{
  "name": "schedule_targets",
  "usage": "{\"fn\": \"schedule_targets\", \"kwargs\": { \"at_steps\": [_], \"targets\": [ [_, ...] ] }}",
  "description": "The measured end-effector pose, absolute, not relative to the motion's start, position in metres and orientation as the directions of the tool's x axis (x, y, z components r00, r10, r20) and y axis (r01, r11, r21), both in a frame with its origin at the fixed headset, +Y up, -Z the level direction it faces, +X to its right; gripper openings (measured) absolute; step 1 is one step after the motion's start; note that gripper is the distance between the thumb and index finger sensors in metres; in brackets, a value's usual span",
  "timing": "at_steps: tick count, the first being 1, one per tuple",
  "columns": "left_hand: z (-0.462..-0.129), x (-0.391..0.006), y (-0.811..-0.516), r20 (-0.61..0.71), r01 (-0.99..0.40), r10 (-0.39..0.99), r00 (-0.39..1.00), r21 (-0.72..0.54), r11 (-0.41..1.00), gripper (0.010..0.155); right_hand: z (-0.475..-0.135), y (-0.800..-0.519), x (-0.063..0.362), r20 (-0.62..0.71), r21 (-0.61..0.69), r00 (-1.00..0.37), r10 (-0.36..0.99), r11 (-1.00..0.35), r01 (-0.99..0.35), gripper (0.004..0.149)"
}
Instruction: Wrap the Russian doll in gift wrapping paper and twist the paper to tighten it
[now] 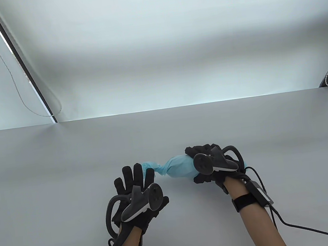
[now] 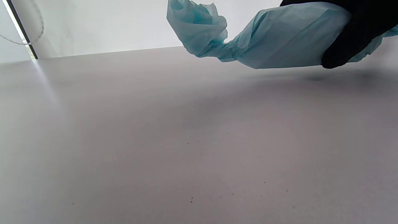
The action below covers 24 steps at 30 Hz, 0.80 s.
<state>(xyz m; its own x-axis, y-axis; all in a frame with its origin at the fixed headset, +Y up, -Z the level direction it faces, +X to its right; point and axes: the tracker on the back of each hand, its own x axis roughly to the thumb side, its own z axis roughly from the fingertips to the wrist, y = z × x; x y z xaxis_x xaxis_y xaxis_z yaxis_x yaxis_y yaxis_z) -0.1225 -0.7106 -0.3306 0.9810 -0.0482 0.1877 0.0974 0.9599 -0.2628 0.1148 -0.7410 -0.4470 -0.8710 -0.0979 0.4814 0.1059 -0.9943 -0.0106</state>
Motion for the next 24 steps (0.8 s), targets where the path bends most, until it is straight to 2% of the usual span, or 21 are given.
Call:
{"fn": "schedule_targets", "kwargs": {
  "at_steps": [6,10,12,15,19,21,24],
  "targets": [
    [-0.332,-0.127,-0.714,0.174,0.088,-0.039,0.984,-0.287,0.954,0.098,-0.45,-0.749,0.104,0.524,0.01,-0.845,-0.108,-0.991,0.133,0.112],
    [-0.331,-0.126,-0.713,0.174,0.083,-0.031,0.984,-0.298,0.951,0.098,-0.447,-0.746,0.101,0.541,0.02,-0.822,-0.179,-0.974,0.226,0.113],
    [-0.331,-0.126,-0.714,0.174,0.078,-0.026,0.984,-0.301,0.95,0.098,-0.441,-0.736,0.101,0.548,0.076,-0.818,-0.175,-0.963,0.257,0.125],
    [-0.331,-0.126,-0.715,0.167,0.096,-0.043,0.985,-0.319,0.943,0.1,-0.418,-0.706,0.112,0.558,0.064,-0.822,-0.109,-0.983,0.174,0.125],
    [-0.33,-0.128,-0.711,0.159,0.085,-0.037,0.987,-0.308,0.948,0.101,-0.369,-0.668,0.143,0.484,-0.066,-0.875,-0.012,-0.998,-0.023,0.107],
    [-0.329,-0.128,-0.709,0.16,0.102,-0.057,0.985,-0.294,0.95,0.1,-0.349,-0.665,0.157,0.444,-0.089,-0.896,0.029,-0.993,-0.077,0.1],
    [-0.329,-0.128,-0.706,0.159,0.089,-0.045,0.986,-0.281,0.956,0.099,-0.323,-0.67,0.183,0.367,-0.108,-0.93,0.005,-0.993,-0.048,0.096]
  ]
}}
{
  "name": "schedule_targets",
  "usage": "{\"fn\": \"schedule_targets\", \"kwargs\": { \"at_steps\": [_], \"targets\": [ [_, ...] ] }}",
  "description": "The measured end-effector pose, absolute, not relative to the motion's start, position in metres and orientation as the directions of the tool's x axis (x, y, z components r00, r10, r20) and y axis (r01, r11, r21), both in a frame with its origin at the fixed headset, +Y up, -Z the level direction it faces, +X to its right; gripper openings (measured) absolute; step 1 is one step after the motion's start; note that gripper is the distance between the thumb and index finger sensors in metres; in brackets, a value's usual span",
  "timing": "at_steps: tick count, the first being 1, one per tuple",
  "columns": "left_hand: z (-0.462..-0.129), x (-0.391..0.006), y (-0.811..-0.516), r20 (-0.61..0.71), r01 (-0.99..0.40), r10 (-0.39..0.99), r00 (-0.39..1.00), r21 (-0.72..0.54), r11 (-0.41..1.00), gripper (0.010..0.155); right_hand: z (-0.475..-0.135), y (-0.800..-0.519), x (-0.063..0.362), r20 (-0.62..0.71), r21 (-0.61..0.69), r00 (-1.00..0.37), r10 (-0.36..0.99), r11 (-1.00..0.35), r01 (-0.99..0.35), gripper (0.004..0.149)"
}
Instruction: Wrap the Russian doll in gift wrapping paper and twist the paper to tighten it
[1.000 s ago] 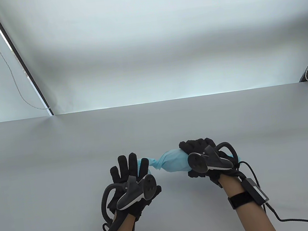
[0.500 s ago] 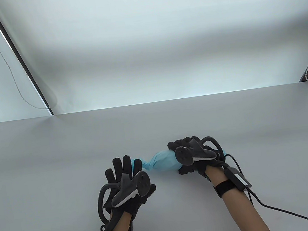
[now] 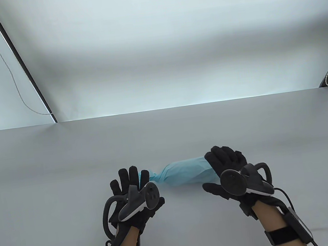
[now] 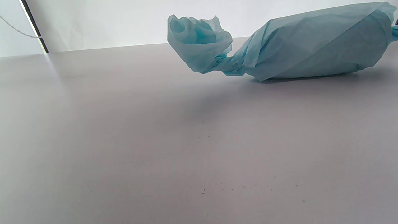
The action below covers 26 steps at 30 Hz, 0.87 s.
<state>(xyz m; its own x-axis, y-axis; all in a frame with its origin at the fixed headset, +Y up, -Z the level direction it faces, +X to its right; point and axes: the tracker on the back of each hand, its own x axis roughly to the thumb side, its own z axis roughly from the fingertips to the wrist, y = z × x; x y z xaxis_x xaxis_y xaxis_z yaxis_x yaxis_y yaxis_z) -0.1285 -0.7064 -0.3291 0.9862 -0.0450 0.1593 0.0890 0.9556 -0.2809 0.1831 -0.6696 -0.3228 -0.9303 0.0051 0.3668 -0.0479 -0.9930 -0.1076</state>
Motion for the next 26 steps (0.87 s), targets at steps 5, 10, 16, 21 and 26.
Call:
{"fn": "schedule_targets", "kwargs": {
  "at_steps": [5,10,16,21,26],
  "targets": [
    [-0.329,-0.129,-0.705,0.151,0.064,-0.023,0.988,-0.275,0.959,0.098,-0.313,-0.695,0.219,0.265,-0.089,-0.964,0.014,-0.995,-0.039,0.099],
    [-0.331,-0.127,-0.708,0.152,0.069,-0.024,0.988,-0.299,0.952,0.097,-0.318,-0.713,0.233,0.223,-0.004,-0.975,0.016,-1.0,-0.018,0.103],
    [-0.331,-0.126,-0.71,0.156,0.08,-0.032,0.987,-0.311,0.947,0.097,-0.32,-0.724,0.236,0.196,0.057,-0.981,0.002,-0.998,0.009,0.105],
    [-0.33,-0.125,-0.712,0.164,0.096,-0.045,0.985,-0.312,0.945,0.096,-0.319,-0.727,0.233,0.195,0.065,-0.981,-0.015,-0.998,0.028,0.105],
    [-0.33,-0.124,-0.713,0.174,0.093,-0.039,0.984,-0.315,0.945,0.096,-0.32,-0.728,0.233,0.195,0.062,-0.981,-0.011,-0.998,0.023,0.105]
  ]
}}
